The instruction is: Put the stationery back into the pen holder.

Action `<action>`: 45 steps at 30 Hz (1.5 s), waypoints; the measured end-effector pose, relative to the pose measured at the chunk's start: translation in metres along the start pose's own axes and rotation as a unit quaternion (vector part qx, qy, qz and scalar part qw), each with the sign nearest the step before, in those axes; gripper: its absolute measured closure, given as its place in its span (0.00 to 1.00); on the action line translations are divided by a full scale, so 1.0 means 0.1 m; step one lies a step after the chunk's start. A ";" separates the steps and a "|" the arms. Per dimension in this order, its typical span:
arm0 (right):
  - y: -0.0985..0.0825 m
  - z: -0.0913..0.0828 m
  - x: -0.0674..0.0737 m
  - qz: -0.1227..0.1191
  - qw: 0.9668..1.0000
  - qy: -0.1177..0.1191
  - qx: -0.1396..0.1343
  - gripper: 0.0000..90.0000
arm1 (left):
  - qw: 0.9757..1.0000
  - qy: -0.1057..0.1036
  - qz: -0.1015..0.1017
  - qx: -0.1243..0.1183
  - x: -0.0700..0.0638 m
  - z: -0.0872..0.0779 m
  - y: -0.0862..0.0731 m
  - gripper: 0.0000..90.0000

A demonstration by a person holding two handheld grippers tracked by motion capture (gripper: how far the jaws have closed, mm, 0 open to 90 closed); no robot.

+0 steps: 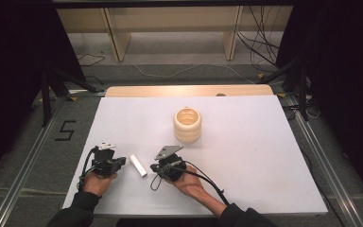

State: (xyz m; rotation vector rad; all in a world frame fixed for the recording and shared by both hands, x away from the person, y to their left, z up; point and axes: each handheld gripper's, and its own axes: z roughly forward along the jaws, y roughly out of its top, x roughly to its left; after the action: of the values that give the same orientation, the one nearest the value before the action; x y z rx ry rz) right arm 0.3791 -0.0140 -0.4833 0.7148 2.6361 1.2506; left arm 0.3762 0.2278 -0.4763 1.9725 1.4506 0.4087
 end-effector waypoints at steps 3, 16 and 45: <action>0.01 0.05 0.03 -0.004 1.000 0.002 0.007 1.00 | 1.000 0.000 0.002 -0.001 0.00 0.00 0.01 0.99; 0.00 0.21 0.06 0.004 1.000 0.004 0.026 1.00 | 1.000 -0.004 0.004 0.003 -0.01 0.06 0.03 0.99; 0.08 0.33 0.21 0.007 0.999 0.025 0.029 1.00 | 1.000 -0.012 0.016 0.005 -0.06 0.16 0.10 0.99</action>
State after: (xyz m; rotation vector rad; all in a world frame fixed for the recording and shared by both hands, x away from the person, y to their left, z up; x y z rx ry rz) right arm 0.3740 0.0239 -0.4968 0.7206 2.7221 1.2167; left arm 0.3912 0.2153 -0.4811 2.0051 1.4096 0.3900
